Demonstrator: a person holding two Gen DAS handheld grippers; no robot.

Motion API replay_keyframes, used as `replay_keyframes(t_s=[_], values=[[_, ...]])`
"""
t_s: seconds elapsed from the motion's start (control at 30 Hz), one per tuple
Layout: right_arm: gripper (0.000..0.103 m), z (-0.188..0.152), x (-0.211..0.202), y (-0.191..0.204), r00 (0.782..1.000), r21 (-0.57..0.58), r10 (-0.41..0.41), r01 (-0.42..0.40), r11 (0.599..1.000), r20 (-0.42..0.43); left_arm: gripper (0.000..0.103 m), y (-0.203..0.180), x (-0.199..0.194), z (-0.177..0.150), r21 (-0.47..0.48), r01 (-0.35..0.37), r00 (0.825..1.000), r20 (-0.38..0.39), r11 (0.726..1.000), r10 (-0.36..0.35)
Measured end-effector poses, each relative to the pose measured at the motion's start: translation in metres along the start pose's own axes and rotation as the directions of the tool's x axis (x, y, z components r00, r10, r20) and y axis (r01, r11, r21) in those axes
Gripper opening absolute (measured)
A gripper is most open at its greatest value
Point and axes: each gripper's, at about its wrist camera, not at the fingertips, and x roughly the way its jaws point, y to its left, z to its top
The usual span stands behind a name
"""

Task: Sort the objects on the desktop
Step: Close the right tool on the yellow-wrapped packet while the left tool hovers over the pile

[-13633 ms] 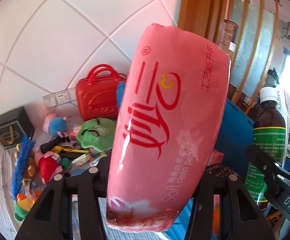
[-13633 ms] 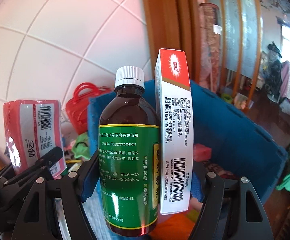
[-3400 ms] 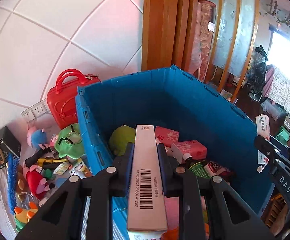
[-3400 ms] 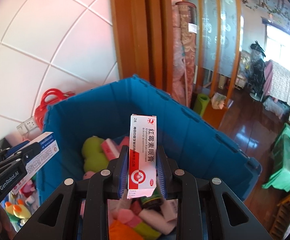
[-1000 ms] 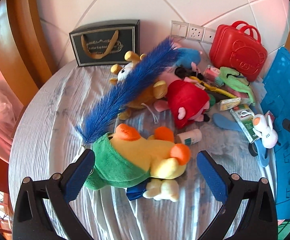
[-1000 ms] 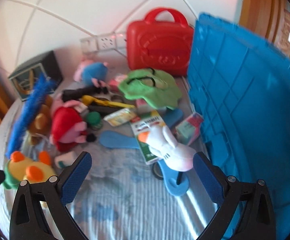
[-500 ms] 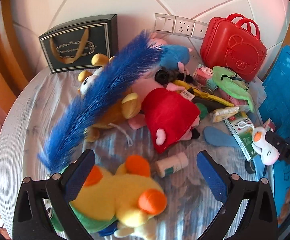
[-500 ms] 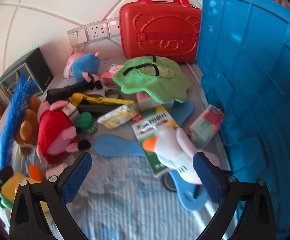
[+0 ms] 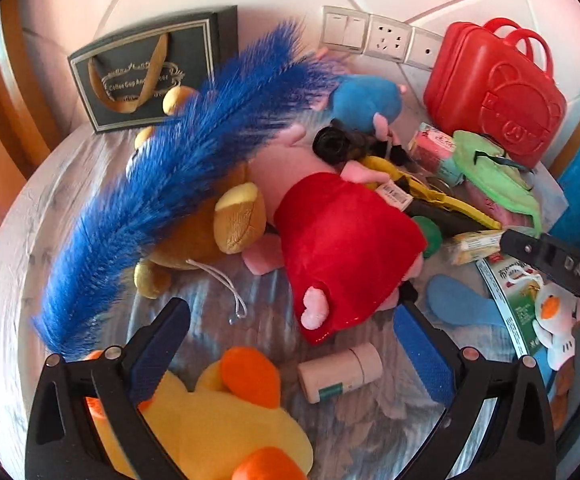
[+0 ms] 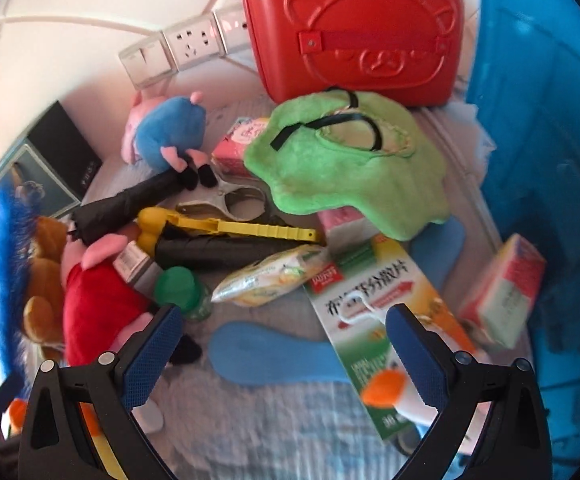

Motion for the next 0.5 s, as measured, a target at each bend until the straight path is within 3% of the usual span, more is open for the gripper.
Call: replay_keyframes(t_s=[0.13,0.33,0.5], values=[[0.103,0.009,0.022,-0.009,0.999,0.079,0.036,-0.033,0.996,-0.034,0.103,0.003,0.007,-0.004,-0.009,-0.003,1.000,-0.002,1.000,0.003],[0.103,0.027,0.044,-0.009,0.996,0.122,-0.014,0.024,0.992,-0.087,0.103,0.001,0.017,0.002,0.009,-0.008,1.000,-0.006,1.000,0.008],[0.099,0.026,0.060,0.001,0.991,0.037,-0.068,0.072,0.997,-0.114,0.103,-0.006,0.028,0.008,0.006,-0.001,1.000,-0.024,1.000,0.002]])
